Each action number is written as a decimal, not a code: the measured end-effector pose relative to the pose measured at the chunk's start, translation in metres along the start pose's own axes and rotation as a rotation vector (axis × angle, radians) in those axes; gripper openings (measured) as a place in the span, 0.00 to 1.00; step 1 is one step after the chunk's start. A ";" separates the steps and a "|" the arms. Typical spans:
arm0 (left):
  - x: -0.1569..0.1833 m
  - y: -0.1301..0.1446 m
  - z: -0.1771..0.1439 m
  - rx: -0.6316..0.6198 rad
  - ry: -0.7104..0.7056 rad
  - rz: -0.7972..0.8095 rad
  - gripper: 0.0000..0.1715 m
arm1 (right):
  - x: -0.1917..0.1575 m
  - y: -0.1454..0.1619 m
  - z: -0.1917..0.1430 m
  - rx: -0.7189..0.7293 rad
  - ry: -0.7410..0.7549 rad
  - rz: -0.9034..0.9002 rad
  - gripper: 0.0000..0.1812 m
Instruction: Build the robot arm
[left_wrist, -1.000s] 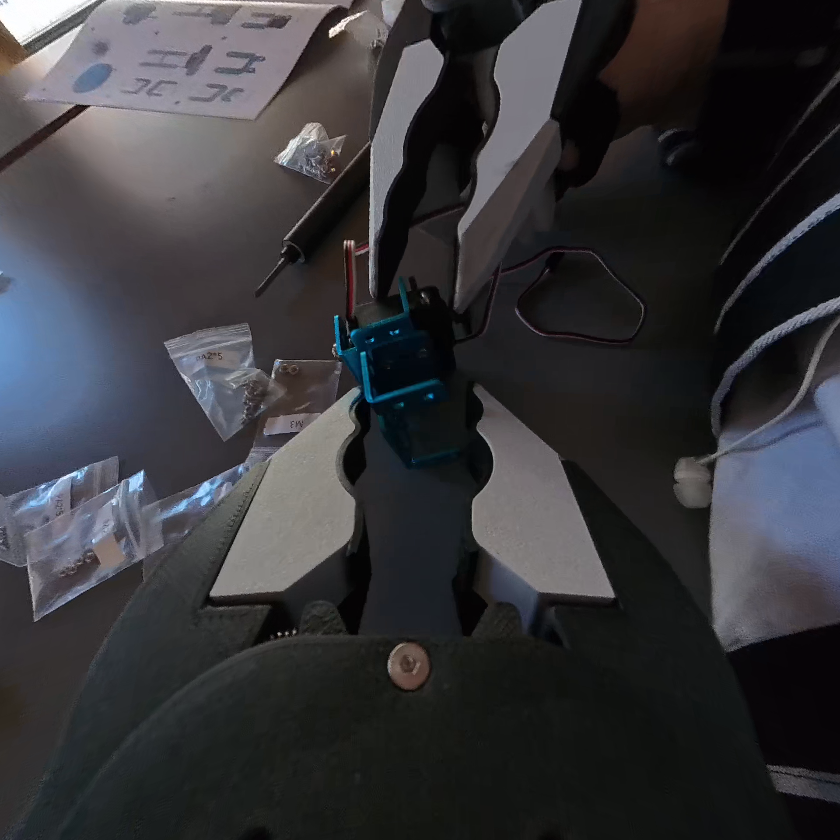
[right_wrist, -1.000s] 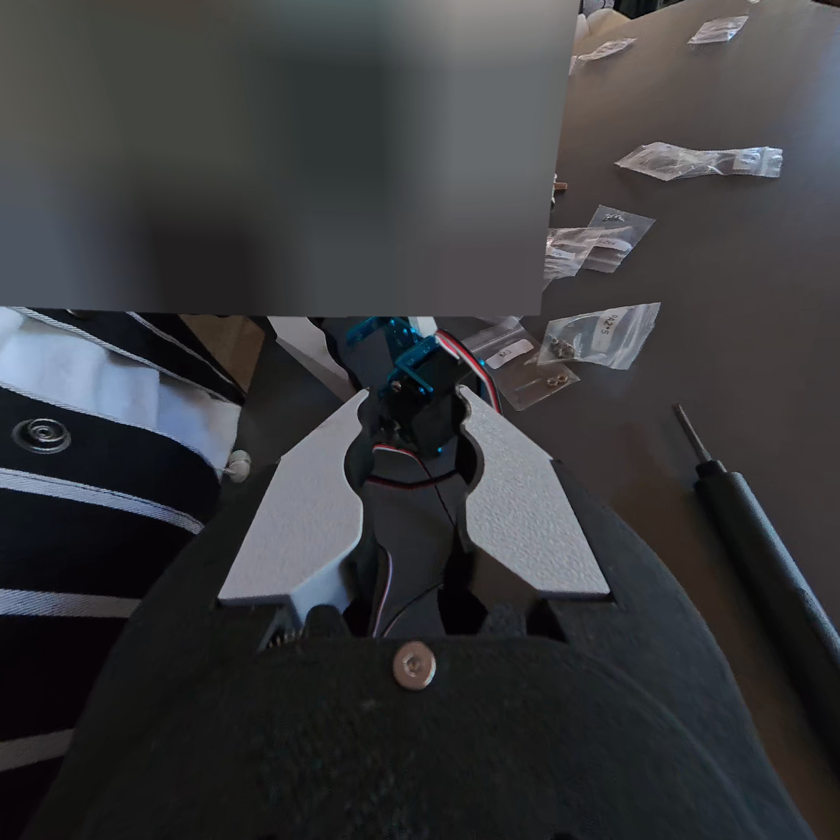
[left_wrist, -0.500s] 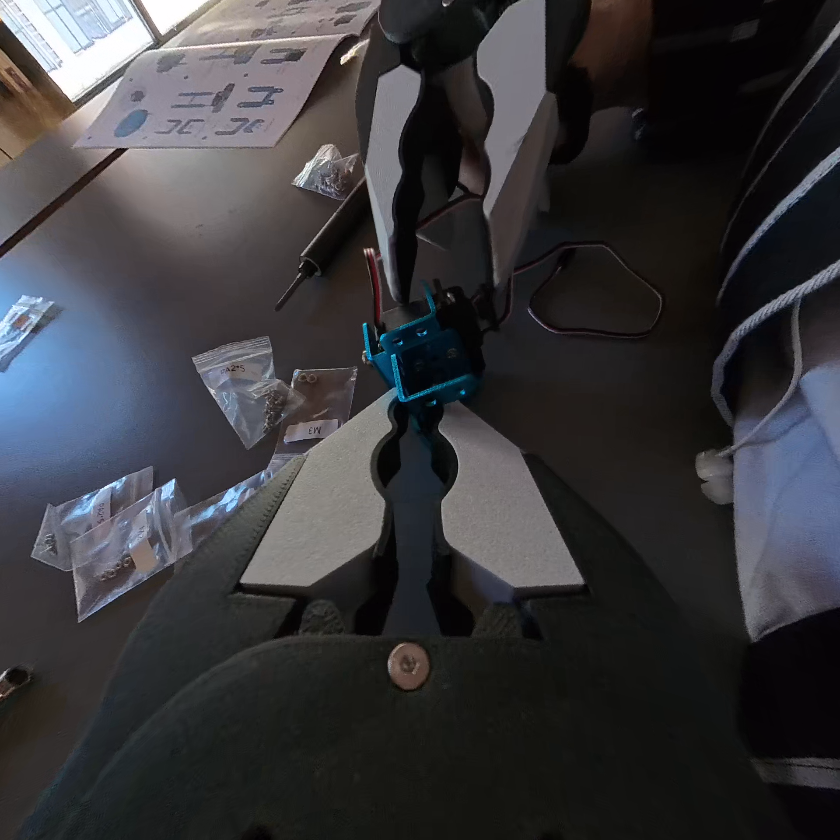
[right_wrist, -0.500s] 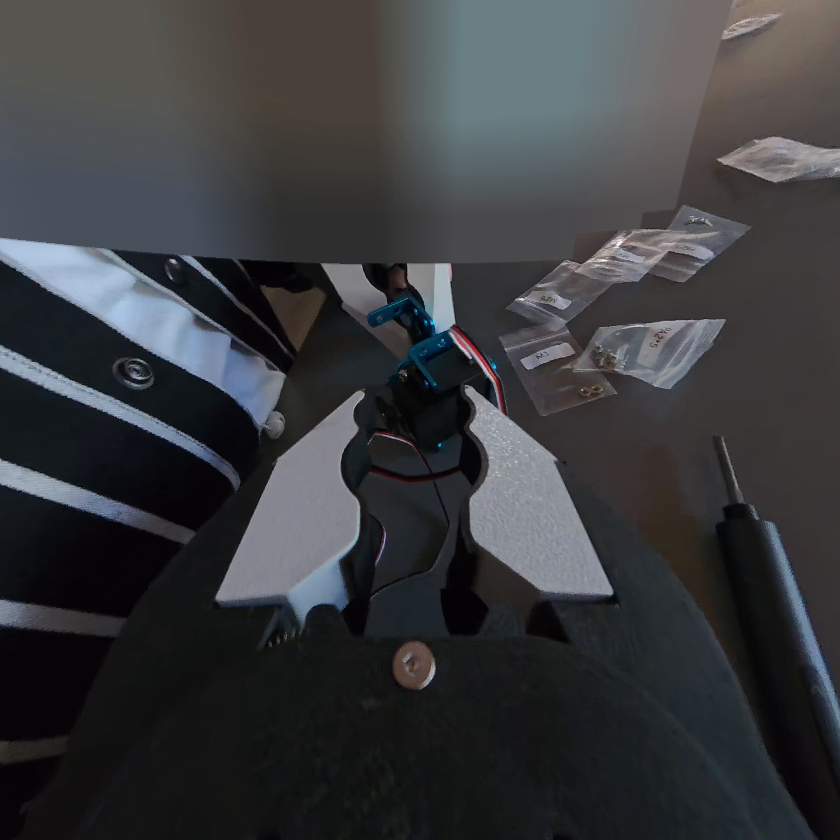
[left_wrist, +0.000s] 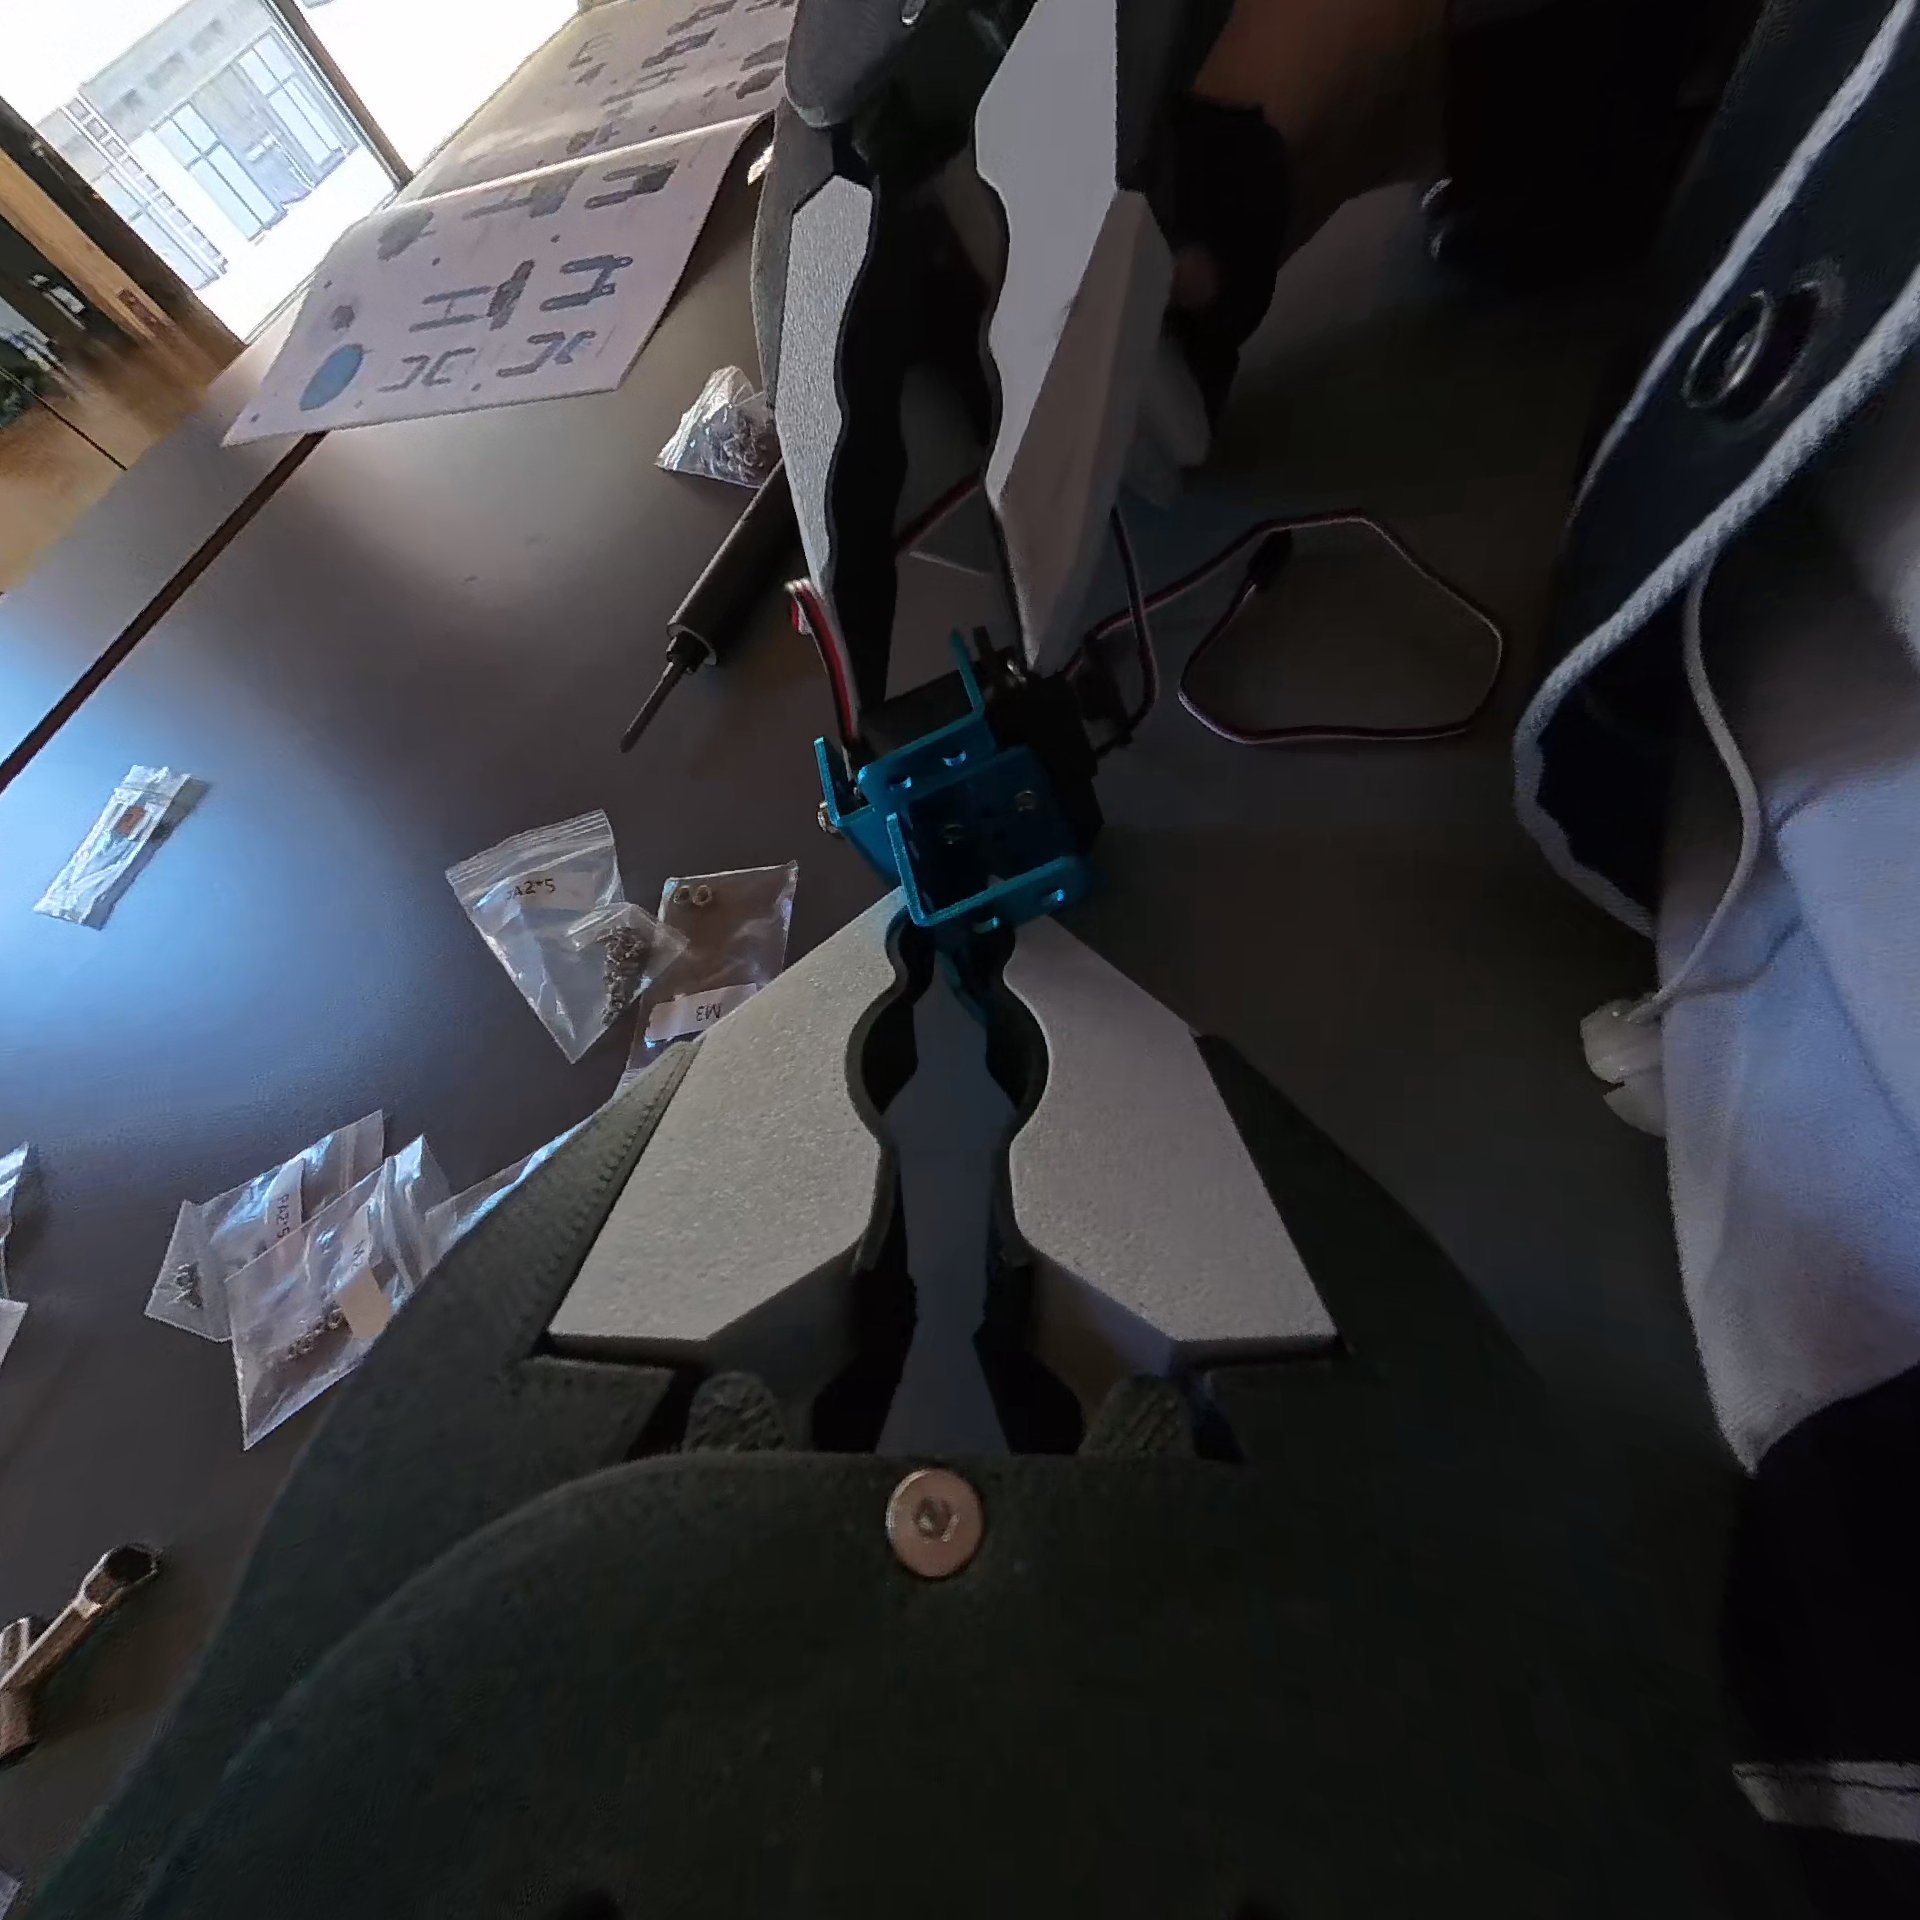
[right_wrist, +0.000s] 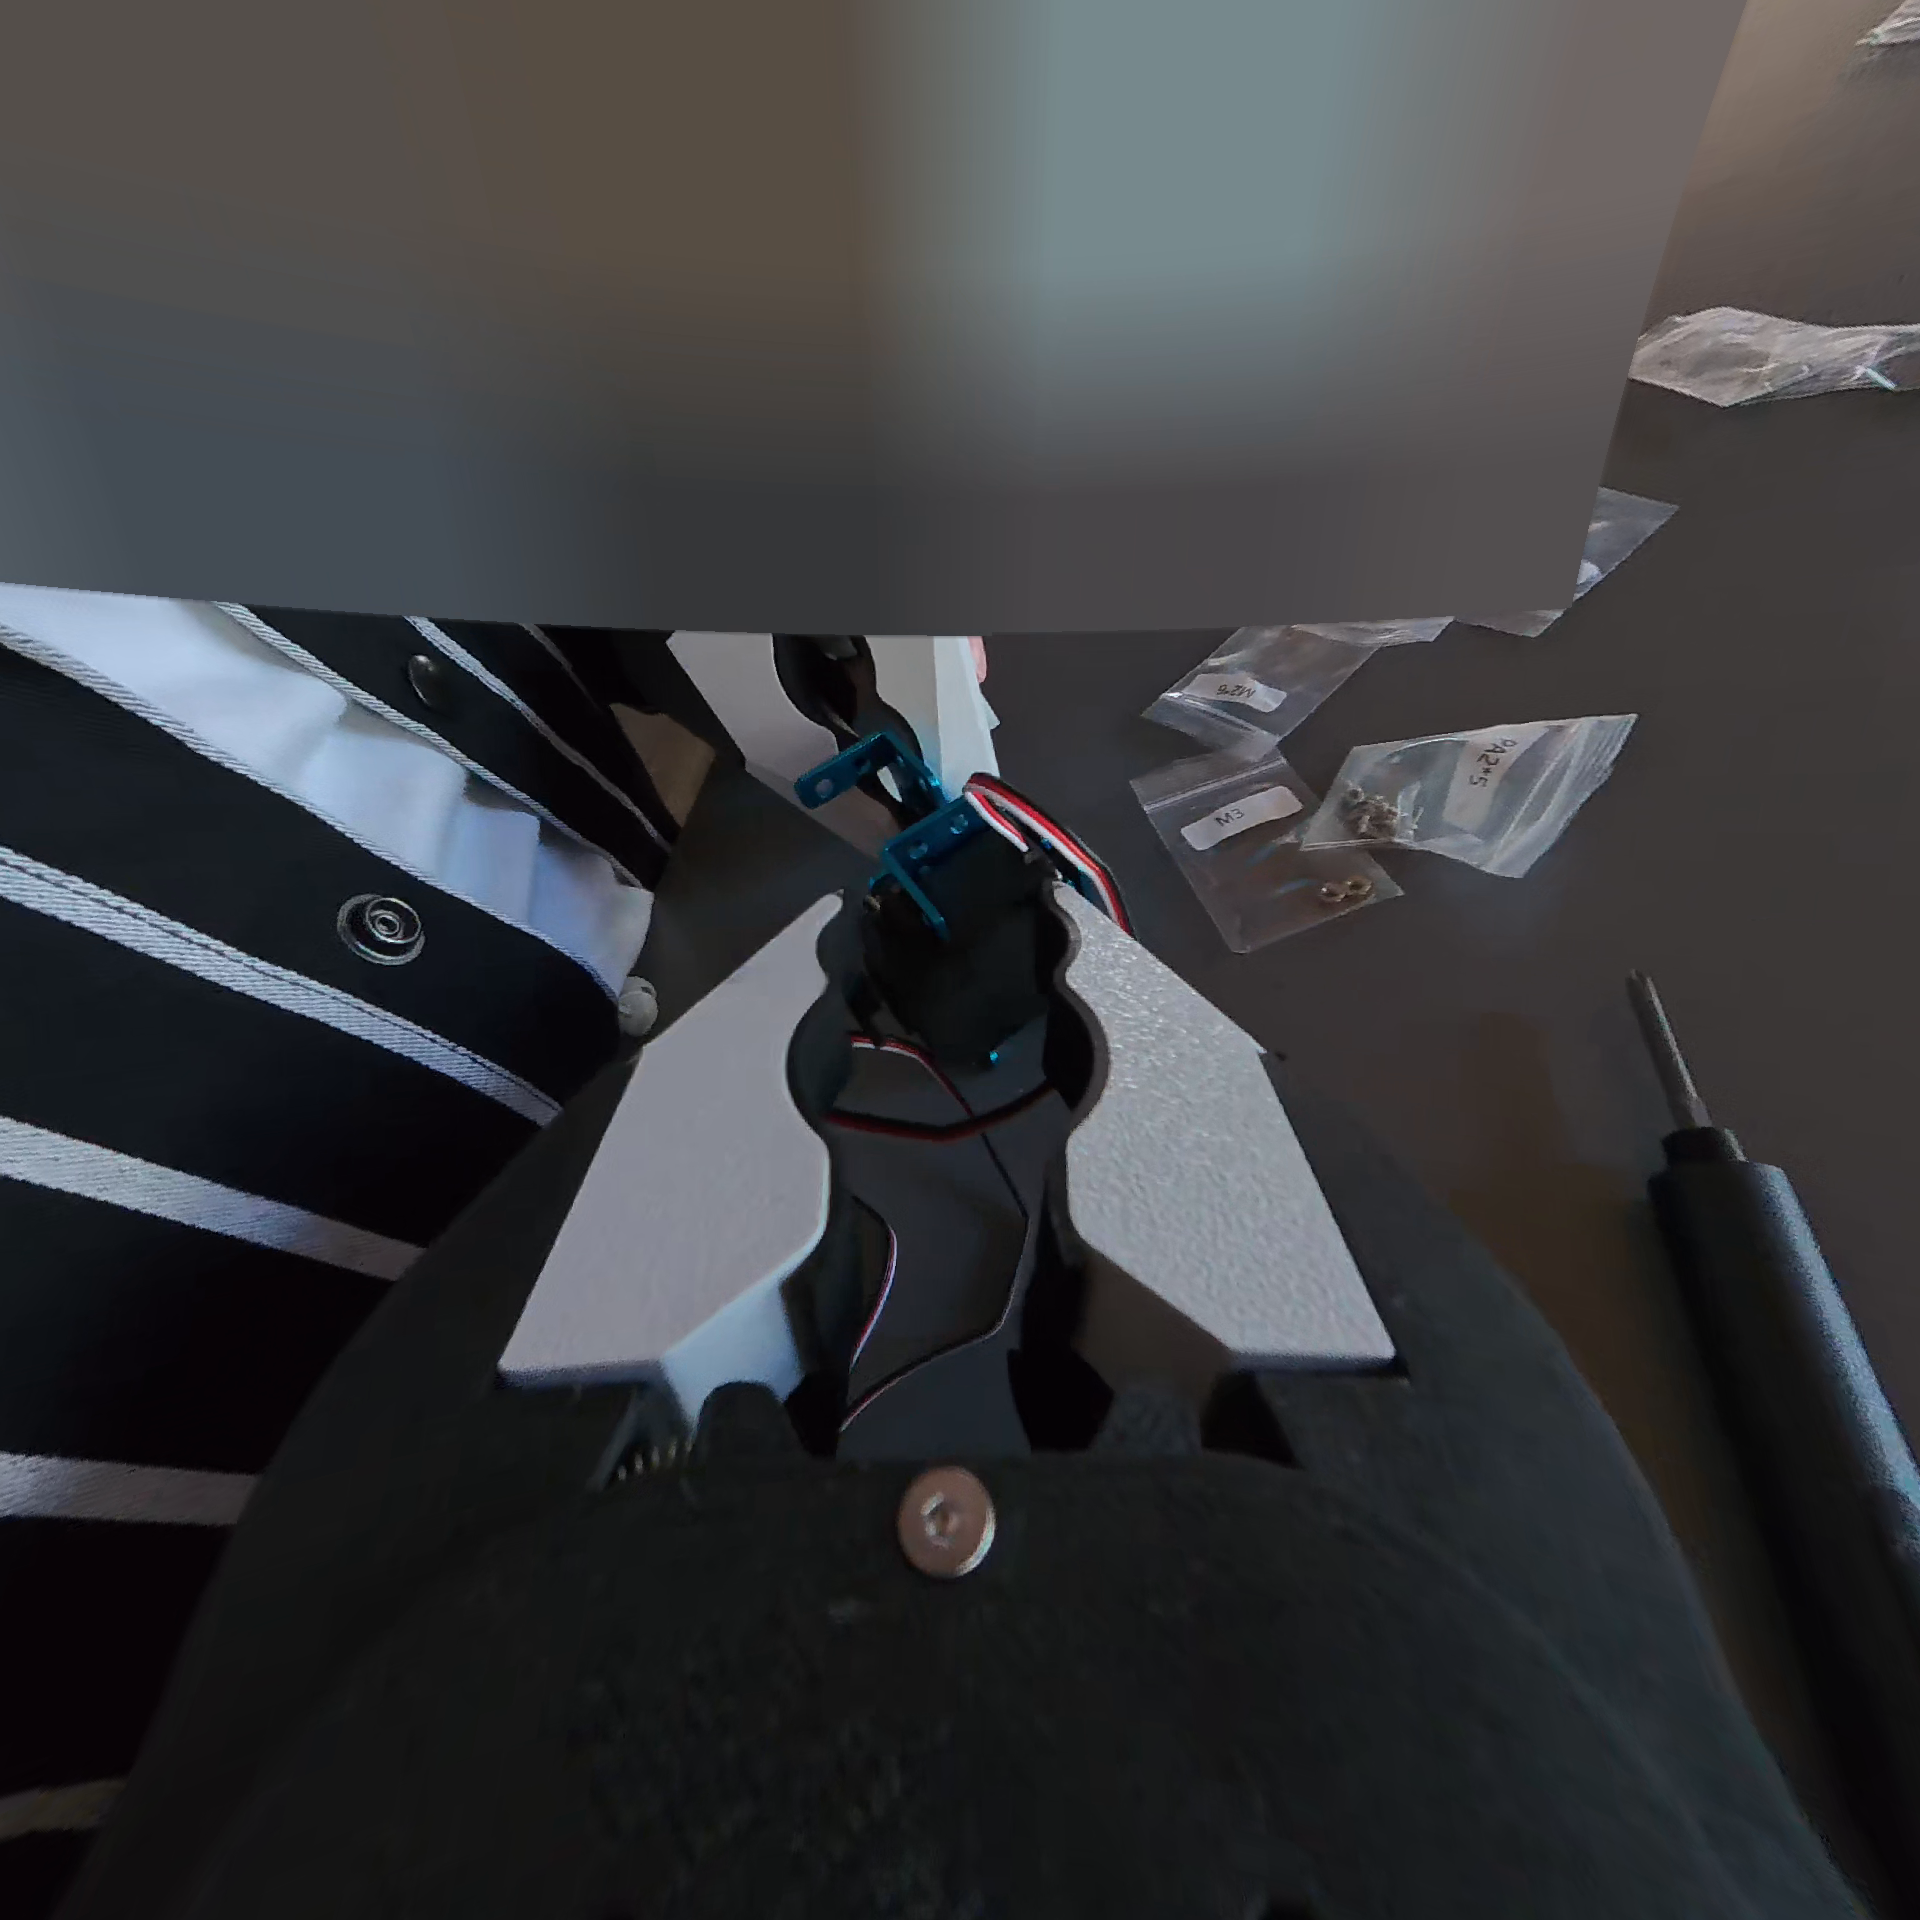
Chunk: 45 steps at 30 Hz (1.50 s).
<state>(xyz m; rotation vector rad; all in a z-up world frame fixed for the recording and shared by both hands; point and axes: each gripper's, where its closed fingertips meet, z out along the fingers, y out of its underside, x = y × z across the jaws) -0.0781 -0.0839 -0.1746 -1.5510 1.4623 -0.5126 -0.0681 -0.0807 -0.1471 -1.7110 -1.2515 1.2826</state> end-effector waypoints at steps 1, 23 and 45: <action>0.001 0.000 0.000 -0.001 -0.002 0.005 0.03 | -0.001 0.000 0.000 0.000 0.005 -0.008 0.17; 0.002 -0.001 0.002 -0.007 -0.038 0.032 0.03 | -0.001 0.000 -0.002 0.016 0.008 0.004 0.17; 0.003 -0.003 0.004 0.004 -0.013 0.040 0.02 | -0.005 0.010 -0.004 -0.060 0.002 -0.030 0.16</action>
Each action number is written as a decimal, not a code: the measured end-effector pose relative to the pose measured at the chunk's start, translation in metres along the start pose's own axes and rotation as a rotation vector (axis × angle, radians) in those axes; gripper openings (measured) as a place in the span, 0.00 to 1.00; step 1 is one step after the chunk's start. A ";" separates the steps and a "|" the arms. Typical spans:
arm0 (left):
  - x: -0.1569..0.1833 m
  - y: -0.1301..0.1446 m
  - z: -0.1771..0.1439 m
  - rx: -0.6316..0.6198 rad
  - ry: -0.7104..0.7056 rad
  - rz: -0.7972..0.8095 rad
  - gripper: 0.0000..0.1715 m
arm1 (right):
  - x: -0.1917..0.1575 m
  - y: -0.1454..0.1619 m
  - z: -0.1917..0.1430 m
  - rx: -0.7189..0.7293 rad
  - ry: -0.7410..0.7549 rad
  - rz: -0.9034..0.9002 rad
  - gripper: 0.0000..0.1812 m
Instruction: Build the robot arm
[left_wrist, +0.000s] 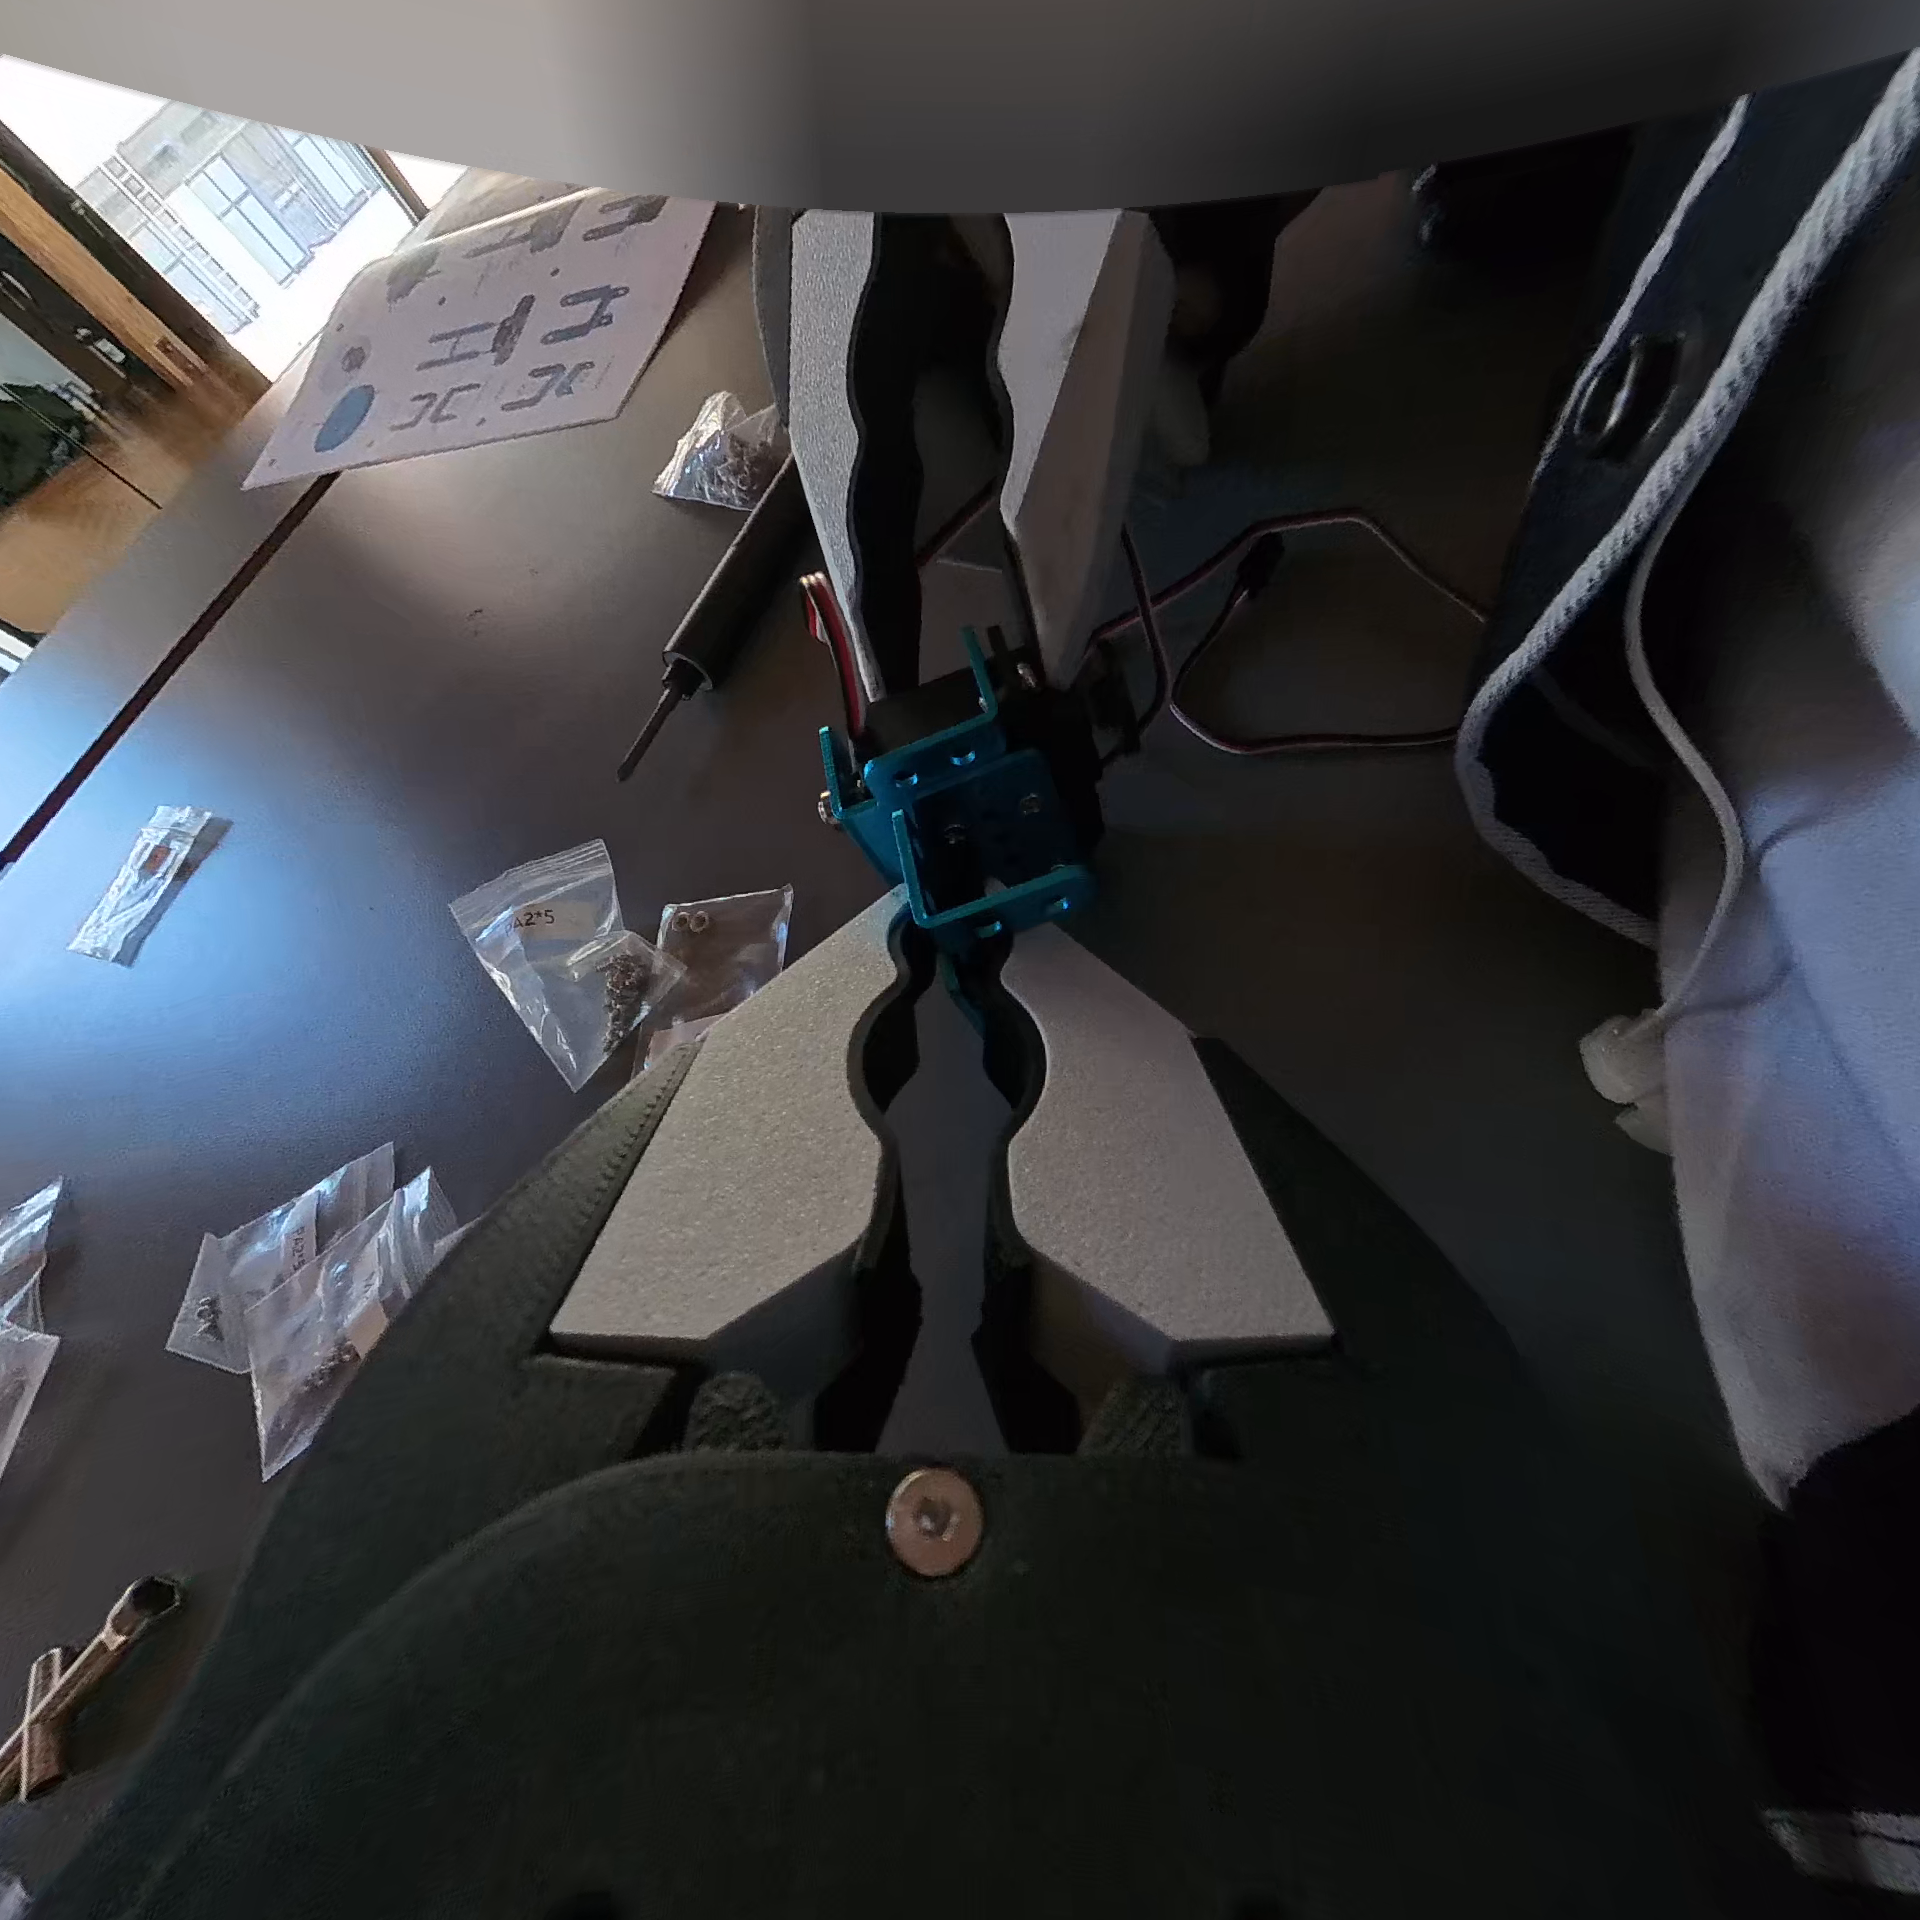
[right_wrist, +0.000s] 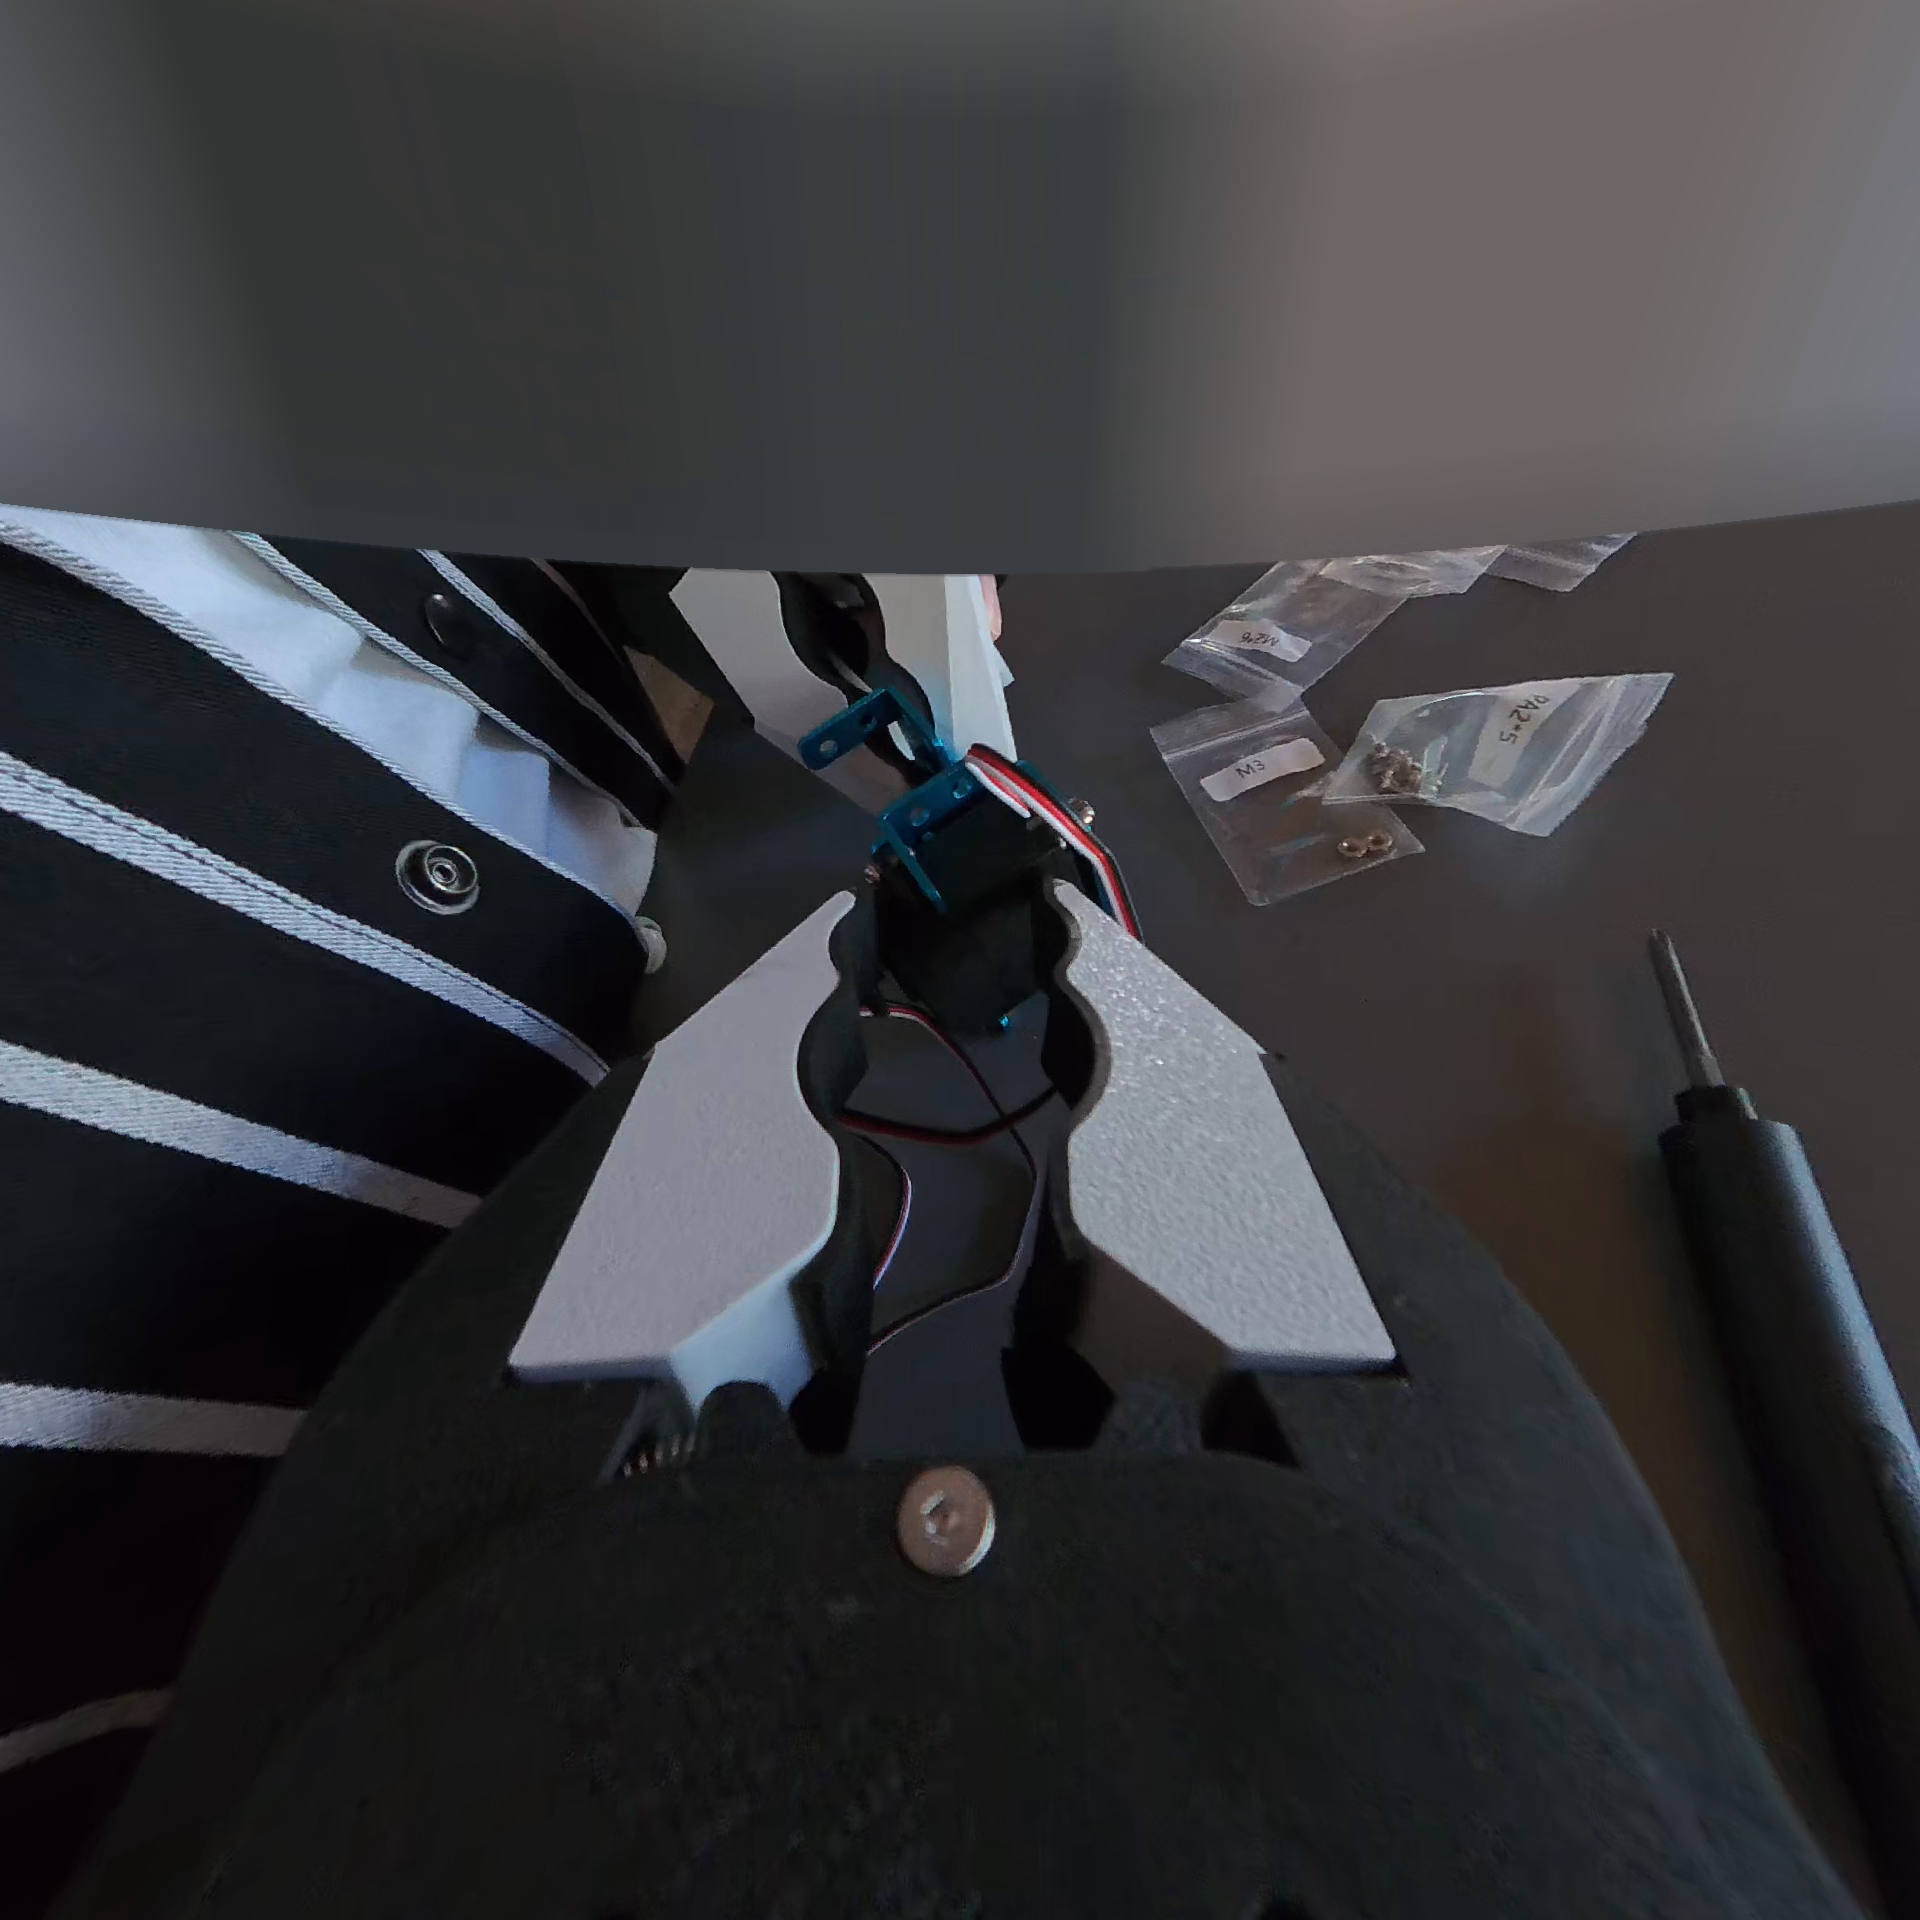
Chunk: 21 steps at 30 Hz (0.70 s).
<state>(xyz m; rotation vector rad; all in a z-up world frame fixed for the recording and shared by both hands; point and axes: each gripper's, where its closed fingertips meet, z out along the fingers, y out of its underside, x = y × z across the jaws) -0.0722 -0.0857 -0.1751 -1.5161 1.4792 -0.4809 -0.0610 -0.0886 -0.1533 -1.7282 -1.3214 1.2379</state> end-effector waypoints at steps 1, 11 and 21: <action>0.000 0.000 0.000 0.000 0.001 0.000 0.02 | 0.000 0.000 0.000 -0.003 0.002 -0.003 0.16; -0.001 0.000 0.001 0.000 0.013 -0.008 0.02 | 0.001 -0.001 0.000 -0.013 0.020 -0.002 0.16; -0.002 0.000 0.001 -0.001 0.026 0.002 0.02 | 0.000 -0.002 0.000 -0.030 0.036 -0.022 0.15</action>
